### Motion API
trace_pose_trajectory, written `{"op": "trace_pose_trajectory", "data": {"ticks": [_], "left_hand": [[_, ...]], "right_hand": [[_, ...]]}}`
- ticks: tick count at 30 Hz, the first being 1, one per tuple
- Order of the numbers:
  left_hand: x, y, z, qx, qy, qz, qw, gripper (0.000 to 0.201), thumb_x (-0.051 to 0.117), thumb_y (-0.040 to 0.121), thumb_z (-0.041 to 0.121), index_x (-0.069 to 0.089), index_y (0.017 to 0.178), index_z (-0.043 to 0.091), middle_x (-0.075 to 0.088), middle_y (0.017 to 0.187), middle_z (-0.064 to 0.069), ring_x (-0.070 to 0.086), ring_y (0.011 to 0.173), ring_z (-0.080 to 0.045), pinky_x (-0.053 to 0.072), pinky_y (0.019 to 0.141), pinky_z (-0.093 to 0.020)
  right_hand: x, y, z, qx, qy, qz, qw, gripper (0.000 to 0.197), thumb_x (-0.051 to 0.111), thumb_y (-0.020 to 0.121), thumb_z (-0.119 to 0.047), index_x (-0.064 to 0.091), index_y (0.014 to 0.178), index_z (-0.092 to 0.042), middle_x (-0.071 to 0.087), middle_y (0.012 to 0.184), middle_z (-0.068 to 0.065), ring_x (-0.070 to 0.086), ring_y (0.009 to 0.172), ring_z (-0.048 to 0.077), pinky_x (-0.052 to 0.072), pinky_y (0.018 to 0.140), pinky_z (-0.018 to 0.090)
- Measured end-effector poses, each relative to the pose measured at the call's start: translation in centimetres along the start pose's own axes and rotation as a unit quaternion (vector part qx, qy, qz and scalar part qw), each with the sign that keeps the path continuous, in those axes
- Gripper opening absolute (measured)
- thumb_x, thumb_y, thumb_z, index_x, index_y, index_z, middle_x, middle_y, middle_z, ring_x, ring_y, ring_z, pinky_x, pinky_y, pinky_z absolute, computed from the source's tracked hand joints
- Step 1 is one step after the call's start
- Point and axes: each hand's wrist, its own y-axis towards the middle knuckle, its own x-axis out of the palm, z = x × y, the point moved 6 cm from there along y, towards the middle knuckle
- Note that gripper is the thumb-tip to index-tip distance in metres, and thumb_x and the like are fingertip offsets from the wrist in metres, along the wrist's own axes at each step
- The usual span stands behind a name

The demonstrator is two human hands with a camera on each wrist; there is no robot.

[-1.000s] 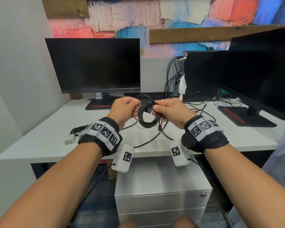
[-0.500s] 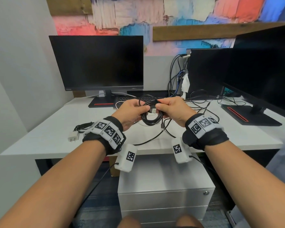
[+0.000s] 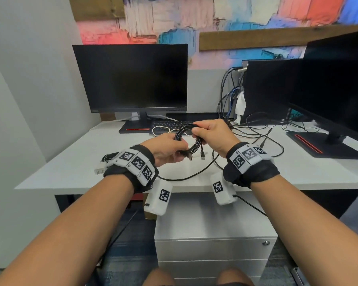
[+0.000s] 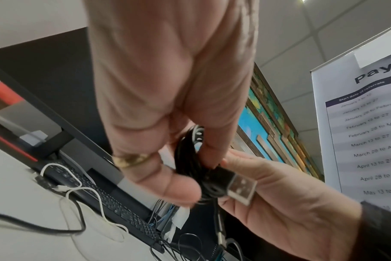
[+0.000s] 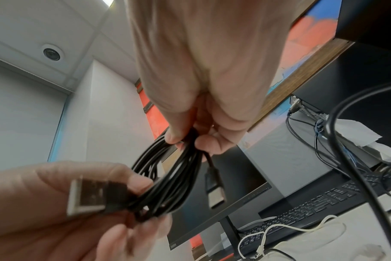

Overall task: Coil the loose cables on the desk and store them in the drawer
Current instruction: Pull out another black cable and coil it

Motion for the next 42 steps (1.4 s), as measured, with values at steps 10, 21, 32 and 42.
{"op": "trace_pose_trajectory", "data": {"ticks": [10, 21, 32, 42], "left_hand": [[-3.4, -2.1, -0.6, -0.063, 0.086, 0.026, 0.994, 0.009, 0.062, 0.085, -0.003, 0.059, 0.08, 0.004, 0.063, 0.073, -0.011, 0.064, 0.053, -0.011, 0.049, 0.046, -0.016], [-5.5, -1.7, 0.0, 0.09, 0.424, 0.13, 0.892, 0.008, 0.063, 0.086, 0.012, 0.061, 0.088, 0.019, 0.062, 0.08, 0.005, 0.058, 0.079, -0.013, 0.045, 0.07, -0.023], [-5.2, -1.1, -1.7, 0.126, -0.058, 0.201, 0.97, 0.019, 0.06, 0.084, -0.007, 0.065, 0.087, 0.01, 0.069, 0.089, -0.013, 0.066, 0.084, -0.021, 0.056, 0.081, -0.023], [-4.1, -1.5, -1.1, 0.111, -0.115, 0.135, 0.978, 0.03, 0.055, 0.08, -0.018, 0.063, 0.101, 0.001, 0.069, 0.089, -0.009, 0.069, 0.066, -0.005, 0.053, 0.061, -0.012]], "right_hand": [[1.4, -0.8, -1.3, -0.014, -0.148, 0.016, 0.989, 0.023, 0.059, 0.09, -0.014, 0.072, 0.108, -0.009, 0.071, 0.105, 0.006, 0.059, 0.097, 0.016, 0.039, 0.082, 0.017], [1.7, -0.5, -0.4, 0.03, 0.005, -0.066, 0.997, 0.013, 0.058, 0.087, -0.001, 0.07, 0.086, 0.004, 0.059, 0.072, 0.011, 0.052, 0.068, 0.017, 0.046, 0.057, 0.022], [2.4, 0.3, 0.8, 0.091, 0.183, -0.01, 0.979, 0.028, 0.061, 0.088, 0.0, 0.061, 0.116, 0.008, 0.063, 0.074, 0.009, 0.058, 0.069, 0.017, 0.048, 0.049, 0.015], [1.6, 1.0, 1.0, 0.069, 0.159, 0.03, 0.984, 0.011, 0.06, 0.089, -0.002, 0.07, 0.092, -0.001, 0.06, 0.068, 0.005, 0.054, 0.062, 0.012, 0.047, 0.052, 0.019]]}}
